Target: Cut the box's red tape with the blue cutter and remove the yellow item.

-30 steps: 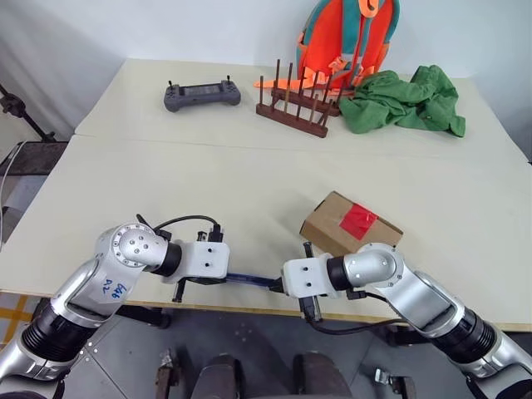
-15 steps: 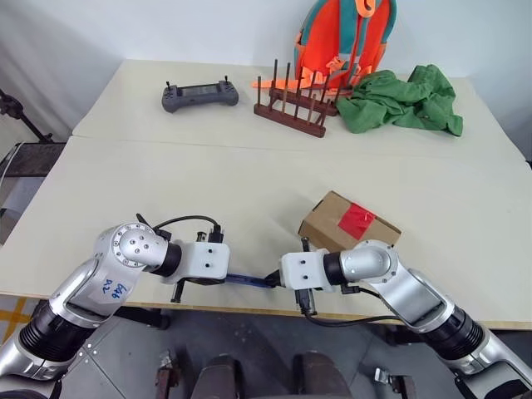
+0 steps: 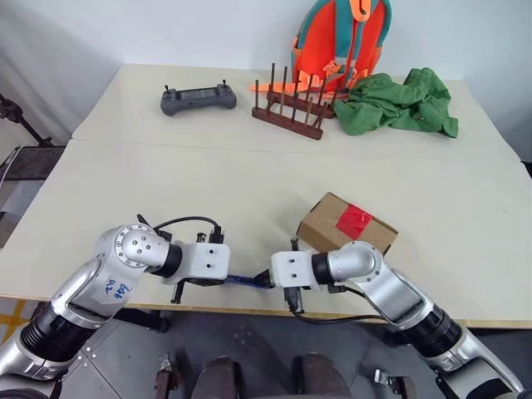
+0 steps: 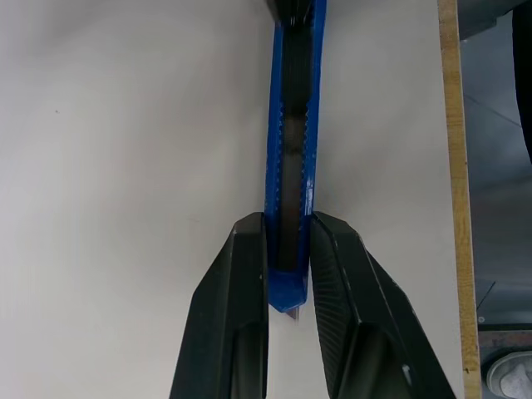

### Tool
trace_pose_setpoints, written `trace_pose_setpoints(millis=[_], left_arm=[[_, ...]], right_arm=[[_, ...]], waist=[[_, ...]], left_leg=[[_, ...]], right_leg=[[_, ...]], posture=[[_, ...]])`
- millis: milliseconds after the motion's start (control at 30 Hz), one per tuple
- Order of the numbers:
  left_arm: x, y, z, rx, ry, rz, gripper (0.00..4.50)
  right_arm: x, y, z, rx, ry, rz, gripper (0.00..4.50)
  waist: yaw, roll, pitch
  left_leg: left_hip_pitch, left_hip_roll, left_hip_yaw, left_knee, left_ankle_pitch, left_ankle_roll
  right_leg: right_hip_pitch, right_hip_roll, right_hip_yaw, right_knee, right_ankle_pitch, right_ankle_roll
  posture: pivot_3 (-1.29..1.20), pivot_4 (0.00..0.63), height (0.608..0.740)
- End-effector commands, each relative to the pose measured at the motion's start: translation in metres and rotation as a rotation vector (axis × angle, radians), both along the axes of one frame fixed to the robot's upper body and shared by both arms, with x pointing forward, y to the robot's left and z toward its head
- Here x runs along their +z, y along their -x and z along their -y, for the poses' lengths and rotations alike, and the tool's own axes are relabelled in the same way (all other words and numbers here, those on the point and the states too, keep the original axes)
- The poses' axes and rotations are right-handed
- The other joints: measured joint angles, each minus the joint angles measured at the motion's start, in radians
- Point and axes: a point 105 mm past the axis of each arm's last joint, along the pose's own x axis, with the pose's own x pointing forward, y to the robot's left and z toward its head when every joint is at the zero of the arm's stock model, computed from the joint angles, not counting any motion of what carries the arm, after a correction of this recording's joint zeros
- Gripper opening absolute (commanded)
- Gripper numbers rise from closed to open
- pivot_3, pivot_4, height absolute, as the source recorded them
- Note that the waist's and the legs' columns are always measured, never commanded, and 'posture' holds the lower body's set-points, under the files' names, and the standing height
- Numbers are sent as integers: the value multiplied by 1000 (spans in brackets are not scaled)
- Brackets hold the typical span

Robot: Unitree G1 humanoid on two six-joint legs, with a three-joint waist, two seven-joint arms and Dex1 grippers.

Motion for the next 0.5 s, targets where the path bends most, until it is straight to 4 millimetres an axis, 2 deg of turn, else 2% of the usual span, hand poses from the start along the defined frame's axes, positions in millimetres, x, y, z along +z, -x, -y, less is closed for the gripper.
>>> trace_pose_setpoints(millis=[33, 167, 333, 400, 500], left_arm=[[-15, 6, -4, 12, -43, -55, 395], [-15, 4, -2, 15, -39, -53, 395], [-14, 4, 0, 29, -26, -55, 395], [-12, 2, 0, 45, -11, -48, 395], [-8, -3, -2, 83, 46, -26, 395]], right_arm=[[0, -2, -8, 18, -2, 17, 40], [3, -7, -17, 23, -21, 27, 40], [8, -13, -19, 9, -36, 44, 40], [18, -13, -15, -3, -51, 57, 40], [49, -10, 1, -48, -128, 38, 40]], waist=[[0, 0, 0], [-1, 0, 0], [-1, 0, 0], [0, 1, 1], [4, 5, 3]], left_leg=[[0, 0, 0, 0, 0, 0], [0, 0, 0, 0, 0, 0], [0, 0, -1, 0, 0, 0], [0, 0, -1, 0, 0, 0], [-1, -1, -1, 0, 0, 0]], right_leg=[[0, 0, 0, 0, 0, 0], [0, 0, 0, 0, 0, 0], [0, 0, 0, 0, 0, 0], [0, 0, 0, 0, 0, 0], [0, -2, 0, 0, 0, 0]], posture=[[0, 150, 740], [0, 150, 740], [0, 150, 740], [0, 150, 740], [0, 150, 740]])
